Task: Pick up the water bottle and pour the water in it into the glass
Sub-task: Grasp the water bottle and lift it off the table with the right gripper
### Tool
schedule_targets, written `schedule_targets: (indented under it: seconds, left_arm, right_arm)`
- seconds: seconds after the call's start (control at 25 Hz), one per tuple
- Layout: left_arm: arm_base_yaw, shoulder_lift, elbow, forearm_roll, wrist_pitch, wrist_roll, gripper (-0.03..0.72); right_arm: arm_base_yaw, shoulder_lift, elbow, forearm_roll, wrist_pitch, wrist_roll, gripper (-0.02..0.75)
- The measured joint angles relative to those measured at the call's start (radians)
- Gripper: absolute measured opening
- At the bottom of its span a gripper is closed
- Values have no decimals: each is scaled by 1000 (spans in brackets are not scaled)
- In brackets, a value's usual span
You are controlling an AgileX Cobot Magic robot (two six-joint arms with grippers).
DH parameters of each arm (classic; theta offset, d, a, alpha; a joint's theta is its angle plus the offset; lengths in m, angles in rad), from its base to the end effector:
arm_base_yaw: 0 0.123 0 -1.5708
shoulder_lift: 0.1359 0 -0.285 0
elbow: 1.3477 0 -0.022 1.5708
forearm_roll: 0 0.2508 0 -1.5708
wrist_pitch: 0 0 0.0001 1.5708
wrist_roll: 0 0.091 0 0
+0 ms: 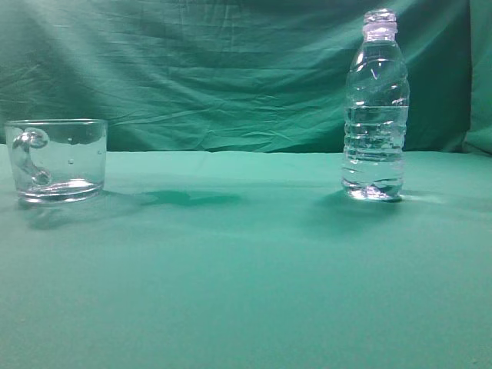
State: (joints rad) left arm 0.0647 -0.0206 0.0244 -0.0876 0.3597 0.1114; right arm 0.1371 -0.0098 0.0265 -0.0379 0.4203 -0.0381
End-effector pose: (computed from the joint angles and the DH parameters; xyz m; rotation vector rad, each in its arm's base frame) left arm 0.0526 0.0006 0.1738 -0.0111 1.8458 0.0373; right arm 0.0511 0.0056 0.1672 -0.1907 1.9109 0.0284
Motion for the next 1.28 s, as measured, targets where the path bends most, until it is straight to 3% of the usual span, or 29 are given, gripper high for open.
schedule_targets:
  seconds: [0.96, 1.08, 1.28]
  left_arm:
    - [0, 0, 0, 0, 0, 0, 0]
    - [0, 0, 0, 0, 0, 0, 0]
    - [0, 0, 0, 0, 0, 0, 0]
  right_arm:
    - [0, 0, 0, -19, -6, -34, 0]
    - [0, 0, 4, -25, -121, -36, 0]
    - [0, 0, 4, -18, -512, 136, 0]
